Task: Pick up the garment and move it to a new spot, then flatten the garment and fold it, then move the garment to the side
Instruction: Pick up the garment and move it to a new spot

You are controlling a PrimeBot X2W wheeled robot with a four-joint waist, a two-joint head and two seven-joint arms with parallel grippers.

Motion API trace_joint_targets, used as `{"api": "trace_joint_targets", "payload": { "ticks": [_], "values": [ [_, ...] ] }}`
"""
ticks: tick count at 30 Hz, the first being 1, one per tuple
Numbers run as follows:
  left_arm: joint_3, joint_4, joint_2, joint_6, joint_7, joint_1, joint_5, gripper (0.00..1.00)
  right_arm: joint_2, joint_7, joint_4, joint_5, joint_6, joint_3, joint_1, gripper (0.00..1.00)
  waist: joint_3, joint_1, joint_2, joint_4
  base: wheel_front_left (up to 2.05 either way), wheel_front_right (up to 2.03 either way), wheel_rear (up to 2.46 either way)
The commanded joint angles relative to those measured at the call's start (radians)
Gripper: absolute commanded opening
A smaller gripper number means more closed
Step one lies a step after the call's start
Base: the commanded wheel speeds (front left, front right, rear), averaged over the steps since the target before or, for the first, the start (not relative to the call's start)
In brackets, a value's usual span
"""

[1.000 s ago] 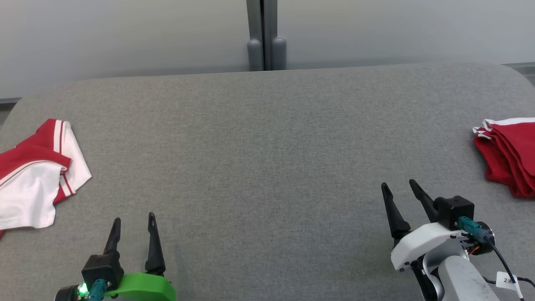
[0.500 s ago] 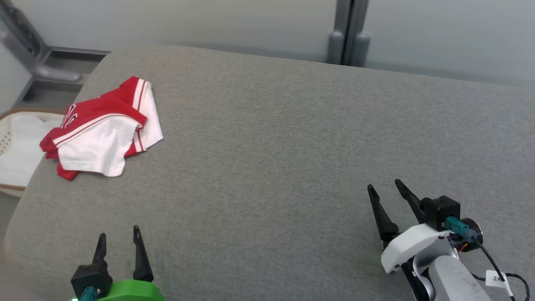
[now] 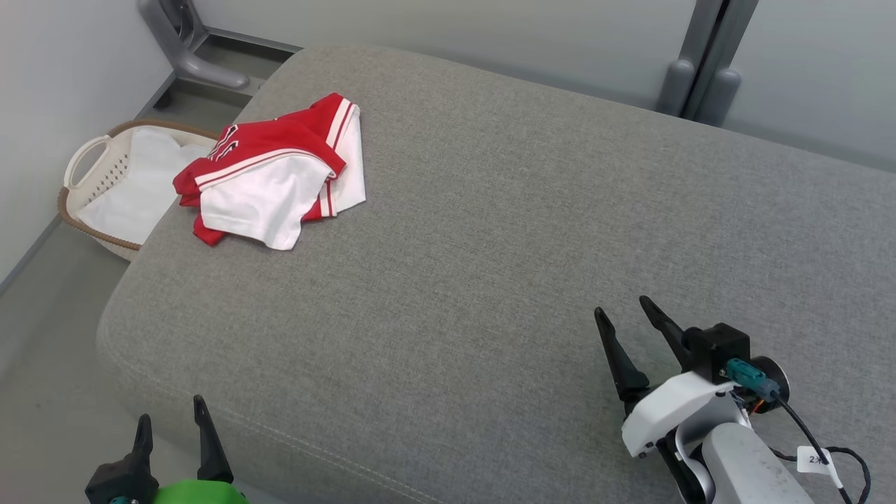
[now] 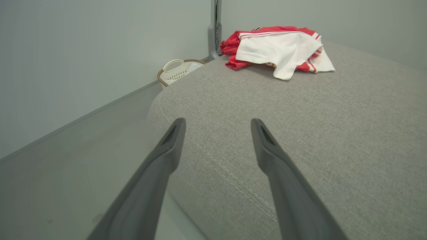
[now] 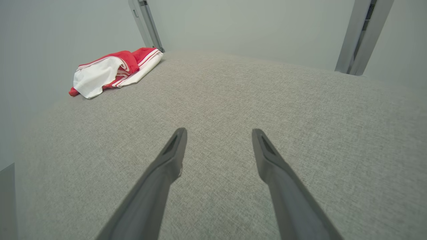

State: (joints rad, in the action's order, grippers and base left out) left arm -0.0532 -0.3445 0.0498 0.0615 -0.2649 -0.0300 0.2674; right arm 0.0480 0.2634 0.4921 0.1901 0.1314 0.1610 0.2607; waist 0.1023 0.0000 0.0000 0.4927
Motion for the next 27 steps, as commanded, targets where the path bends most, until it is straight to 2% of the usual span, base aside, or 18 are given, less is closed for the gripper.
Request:
{"api": "trace_joint_targets", "payload": {
  "ticks": [1, 8, 14, 19, 27],
  "values": [
    [-0.004, -0.007, 0.002, -0.005, 0.001, 0.015, 0.011, 1.00, 0.006, 0.001, 0.002, -0.009, -0.002, 0.005, 0.009, 1.00, 0.018, 0.0000, 0.0000, -0.005, 0.00, 0.00, 0.00],
    [-0.029, -0.068, 0.002, -0.058, 0.001, 0.135, 0.037, 1.00, 0.006, 0.001, -0.017, -0.057, -0.002, 0.025, 0.060, 1.00, 0.098, 0.0000, 0.0000, -0.053, 0.00, 0.00, 0.00],
    [-0.094, -0.126, 0.002, -0.102, 0.001, 0.303, -0.007, 1.00, 0.019, 0.001, -0.037, -0.122, -0.002, 0.013, 0.125, 1.00, 0.193, 0.0000, 0.0000, -0.094, 0.00, 0.00, 0.00],
    [-0.139, -0.191, 0.006, -0.133, 0.001, 0.443, -0.041, 1.00, 0.027, 0.001, -0.070, -0.124, -0.002, 0.018, 0.169, 1.00, 0.268, 0.0000, 0.0000, -0.123, 0.00, 0.00, 0.00],
    [-0.186, -0.344, 0.061, -0.154, 0.001, 0.643, -0.074, 1.00, 0.051, 0.001, -0.139, -0.129, -0.002, 0.048, 0.216, 1.00, 0.363, 0.0000, 0.0000, -0.185, 0.00, 0.00, 0.00]
  ]
}}
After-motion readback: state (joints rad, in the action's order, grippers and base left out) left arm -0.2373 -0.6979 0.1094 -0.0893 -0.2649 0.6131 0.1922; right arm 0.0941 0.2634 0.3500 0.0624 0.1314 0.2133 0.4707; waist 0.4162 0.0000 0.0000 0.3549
